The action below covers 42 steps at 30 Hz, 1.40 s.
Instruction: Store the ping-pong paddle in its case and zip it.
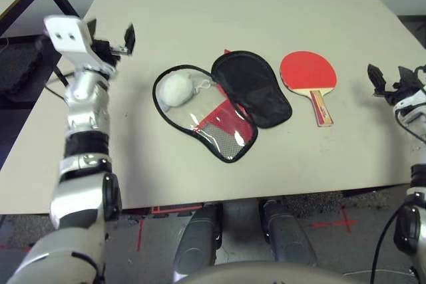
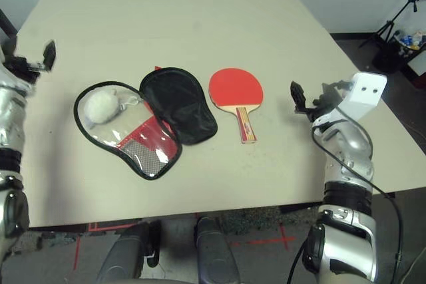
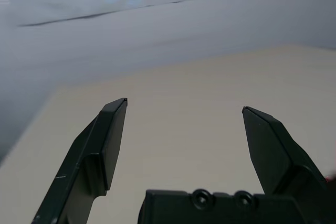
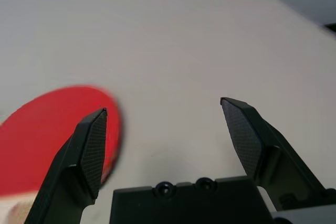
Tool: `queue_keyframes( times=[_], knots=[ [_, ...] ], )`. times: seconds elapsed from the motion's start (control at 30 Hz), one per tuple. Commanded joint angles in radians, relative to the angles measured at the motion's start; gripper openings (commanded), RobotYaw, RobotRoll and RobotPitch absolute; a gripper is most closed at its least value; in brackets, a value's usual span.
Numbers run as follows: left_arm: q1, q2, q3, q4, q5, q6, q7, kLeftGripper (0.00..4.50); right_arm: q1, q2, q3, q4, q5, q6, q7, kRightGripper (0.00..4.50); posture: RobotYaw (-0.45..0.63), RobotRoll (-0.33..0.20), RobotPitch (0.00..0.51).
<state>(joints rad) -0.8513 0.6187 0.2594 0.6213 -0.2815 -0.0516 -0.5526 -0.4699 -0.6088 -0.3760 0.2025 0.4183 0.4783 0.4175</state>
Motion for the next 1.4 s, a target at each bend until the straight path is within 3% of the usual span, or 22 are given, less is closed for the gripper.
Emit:
queue_keyframes(
  times=[0.03, 0.2, 0.53, 0.97, 1.1, 1.33, 1.4],
  knots=[
    [-0.02, 0.016, -0.06, -0.061, -0.021, 0.117, -0.137, 4.5, 0.005, -0.01, 0.057, -0.135, 0.041, 0.233, -0.021, 4.45, -0.02, 0.0, 0.173],
    [-0.018, -0.022, -0.14, -0.155, -0.028, 0.22, -0.245, 4.5, -0.02, 0.025, 0.124, -0.249, 0.029, 0.415, -0.088, 4.45, -0.04, 0.0, 0.168],
    [0.145, -0.109, -0.266, -0.422, -0.034, 0.358, -0.308, 4.5, -0.015, 0.089, 0.18, -0.361, -0.001, 0.64, -0.19, 4.45, -0.06, 0.0, 0.163],
    [0.213, -0.149, -0.294, -0.482, -0.013, 0.363, -0.284, 4.5, 0.0, 0.128, 0.234, -0.416, -0.038, 0.725, -0.208, 4.45, -0.05, 0.0, 0.163],
    [0.216, -0.148, -0.298, -0.482, -0.01, 0.363, -0.283, 4.5, -0.006, 0.129, 0.267, -0.404, -0.063, 0.727, -0.21, 3.6, -0.05, 0.0, 0.165],
    [0.228, -0.15, -0.312, -0.471, 0.008, 0.348, -0.286, 4.5, -0.021, 0.135, 0.305, -0.358, -0.103, 0.718, -0.213, 1.39, -0.05, 0.0, 0.166],
    [0.231, -0.151, -0.316, -0.468, 0.015, 0.343, -0.289, 4.5, -0.028, 0.137, 0.305, -0.344, -0.118, 0.71, -0.22, 1.12, -0.05, 0.0, 0.165]
  ],
)
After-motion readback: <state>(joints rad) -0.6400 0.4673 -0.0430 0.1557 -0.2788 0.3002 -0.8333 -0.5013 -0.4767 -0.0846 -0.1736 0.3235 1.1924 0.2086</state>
